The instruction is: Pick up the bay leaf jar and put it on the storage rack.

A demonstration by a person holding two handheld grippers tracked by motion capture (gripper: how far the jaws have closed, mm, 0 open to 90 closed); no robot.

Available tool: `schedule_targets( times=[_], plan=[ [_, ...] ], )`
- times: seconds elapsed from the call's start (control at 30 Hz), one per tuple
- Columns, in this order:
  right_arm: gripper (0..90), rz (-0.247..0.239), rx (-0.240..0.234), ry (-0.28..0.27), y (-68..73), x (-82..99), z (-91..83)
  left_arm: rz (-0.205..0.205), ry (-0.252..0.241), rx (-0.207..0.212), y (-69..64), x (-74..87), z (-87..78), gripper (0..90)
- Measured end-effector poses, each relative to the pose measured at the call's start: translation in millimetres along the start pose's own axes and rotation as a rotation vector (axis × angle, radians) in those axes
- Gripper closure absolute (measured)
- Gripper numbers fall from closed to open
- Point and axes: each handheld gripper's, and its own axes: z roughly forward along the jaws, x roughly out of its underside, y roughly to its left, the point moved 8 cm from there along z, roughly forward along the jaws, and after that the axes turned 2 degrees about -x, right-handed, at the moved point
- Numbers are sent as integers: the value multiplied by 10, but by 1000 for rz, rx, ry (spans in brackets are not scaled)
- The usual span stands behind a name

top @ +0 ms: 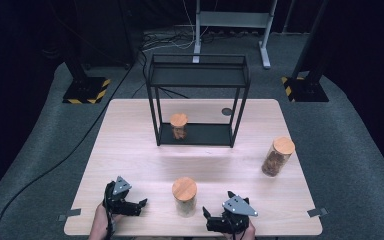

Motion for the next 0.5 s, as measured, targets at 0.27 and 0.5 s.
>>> schedule_targets(
  times=[0.27, 0.5],
  plan=[
    [0, -33, -72, -45, 358, -153, -26, 1, 0, 0, 0, 0, 0, 2],
    [0, -78, -129, -69, 582, -294, 46, 0, -1, 1, -1, -1, 0, 3]
  ],
)
